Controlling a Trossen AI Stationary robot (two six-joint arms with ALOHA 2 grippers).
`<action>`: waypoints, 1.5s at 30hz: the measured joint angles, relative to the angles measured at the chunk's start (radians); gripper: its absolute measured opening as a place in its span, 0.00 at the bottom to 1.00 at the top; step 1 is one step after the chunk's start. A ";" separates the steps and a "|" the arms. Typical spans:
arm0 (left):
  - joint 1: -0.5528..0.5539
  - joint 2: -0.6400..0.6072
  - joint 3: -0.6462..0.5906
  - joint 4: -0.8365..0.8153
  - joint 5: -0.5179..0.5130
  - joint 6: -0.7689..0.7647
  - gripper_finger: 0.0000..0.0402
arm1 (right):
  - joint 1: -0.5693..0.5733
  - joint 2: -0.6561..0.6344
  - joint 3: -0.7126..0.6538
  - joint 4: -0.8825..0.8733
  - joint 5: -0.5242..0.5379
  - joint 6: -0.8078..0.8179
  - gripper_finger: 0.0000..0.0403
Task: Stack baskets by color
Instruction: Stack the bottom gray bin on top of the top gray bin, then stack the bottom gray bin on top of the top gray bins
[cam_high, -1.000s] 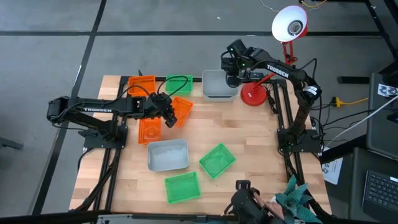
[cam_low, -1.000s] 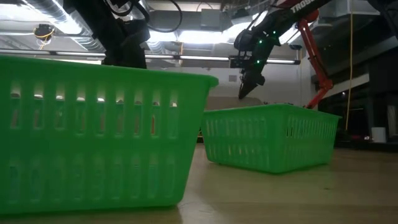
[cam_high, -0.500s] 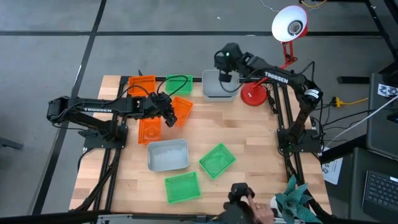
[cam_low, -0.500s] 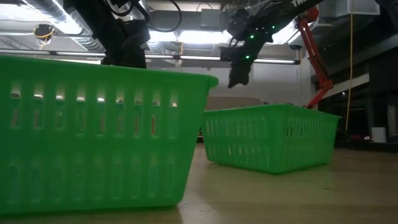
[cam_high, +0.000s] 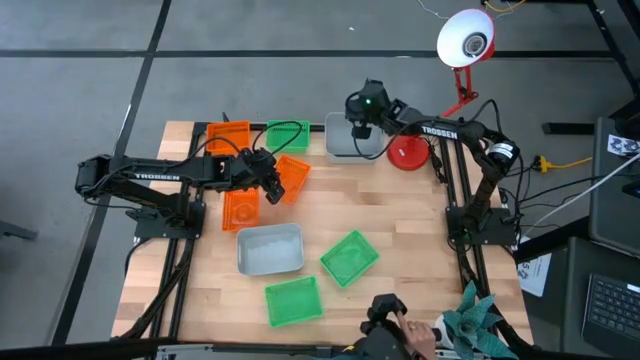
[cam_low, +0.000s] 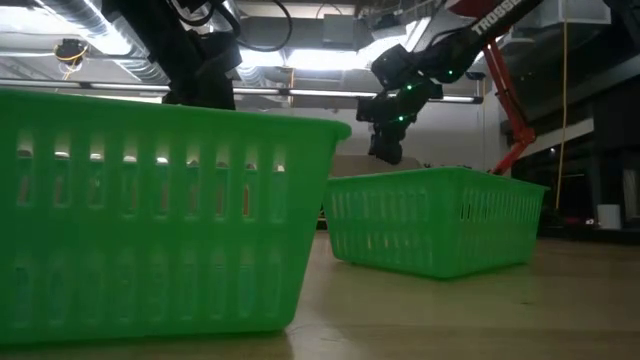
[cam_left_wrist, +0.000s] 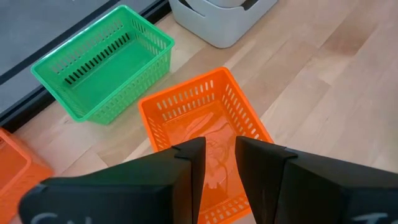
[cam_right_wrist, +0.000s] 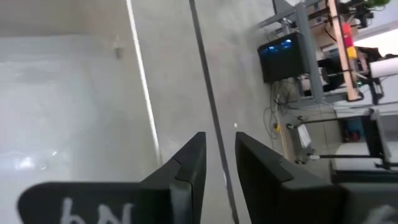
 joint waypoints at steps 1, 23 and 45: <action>0.000 0.000 0.000 0.000 0.000 0.000 0.20 | -0.005 -0.001 -0.005 0.001 -0.016 0.000 0.21; 0.000 0.000 0.000 0.000 0.000 -0.003 0.20 | 0.001 -0.031 0.117 -0.233 -0.089 0.149 0.21; -0.249 0.000 0.050 -0.147 0.325 -0.069 0.20 | 0.124 -0.080 0.618 -1.492 -0.281 0.586 0.22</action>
